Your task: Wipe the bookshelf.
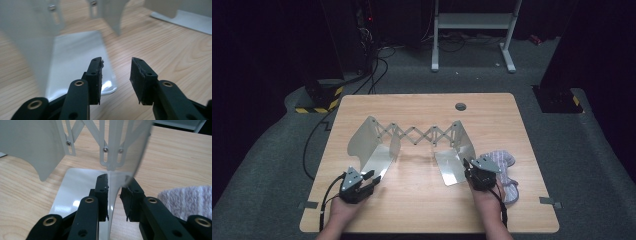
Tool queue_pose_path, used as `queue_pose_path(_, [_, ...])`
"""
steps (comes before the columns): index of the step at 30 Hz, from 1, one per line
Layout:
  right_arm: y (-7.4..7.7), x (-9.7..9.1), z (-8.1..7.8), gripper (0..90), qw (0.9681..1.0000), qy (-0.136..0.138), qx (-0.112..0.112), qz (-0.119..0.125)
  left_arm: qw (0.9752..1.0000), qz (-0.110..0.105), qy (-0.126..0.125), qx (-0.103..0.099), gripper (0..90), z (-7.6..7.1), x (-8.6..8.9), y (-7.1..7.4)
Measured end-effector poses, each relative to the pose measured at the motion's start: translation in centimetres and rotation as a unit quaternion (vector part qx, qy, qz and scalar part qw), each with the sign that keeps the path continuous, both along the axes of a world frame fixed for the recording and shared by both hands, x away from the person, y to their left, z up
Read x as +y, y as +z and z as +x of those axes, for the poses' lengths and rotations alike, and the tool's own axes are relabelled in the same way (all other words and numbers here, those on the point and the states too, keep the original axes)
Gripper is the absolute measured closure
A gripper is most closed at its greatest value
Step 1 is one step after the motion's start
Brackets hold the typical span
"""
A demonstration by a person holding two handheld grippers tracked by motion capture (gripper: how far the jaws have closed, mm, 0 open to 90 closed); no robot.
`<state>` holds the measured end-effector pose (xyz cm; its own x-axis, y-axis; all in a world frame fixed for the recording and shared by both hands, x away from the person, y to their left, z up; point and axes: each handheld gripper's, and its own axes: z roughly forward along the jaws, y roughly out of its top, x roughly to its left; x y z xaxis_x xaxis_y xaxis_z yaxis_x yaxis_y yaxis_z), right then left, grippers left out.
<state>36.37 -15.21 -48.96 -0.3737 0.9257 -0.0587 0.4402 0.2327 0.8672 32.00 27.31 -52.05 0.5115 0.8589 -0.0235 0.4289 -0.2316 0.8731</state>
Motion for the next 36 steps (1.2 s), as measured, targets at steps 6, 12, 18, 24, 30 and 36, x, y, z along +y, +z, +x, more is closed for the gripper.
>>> queue_pose_path(6, [0.0,0.2,0.3,77.7,0.9999,0.009,-0.001,0.006,0.9975,-0.006,0.070,0.002,57.6,-0.1,3.2,0.3])
queue_pose_path(12, [0.0,0.2,0.2,84.2,1.0000,0.001,-0.003,0.006,0.9947,-0.018,0.099,-0.020,46.5,1.4,3.7,1.8])
queue_pose_path(18, [-0.1,0.1,-0.3,84.3,1.0000,-0.001,-0.001,0.002,0.9946,-0.037,0.092,-0.029,54.8,3.2,2.9,2.8])
queue_pose_path(24, [-0.3,0.3,-0.5,87.9,1.0000,0.002,0.001,-0.002,0.9931,-0.028,0.101,-0.052,76.5,2.9,2.2,2.8])
queue_pose_path(30, [-0.3,0.9,-0.7,86.7,1.0000,0.007,-0.001,-0.005,0.9929,-0.025,0.098,-0.063,86.6,2.1,1.4,2.6])
queue_pose_path(36, [-0.3,2.1,-0.4,84.2,0.9997,0.018,-0.008,-0.015,0.9940,-0.026,0.085,-0.064,84.7,2.0,0.7,2.5])
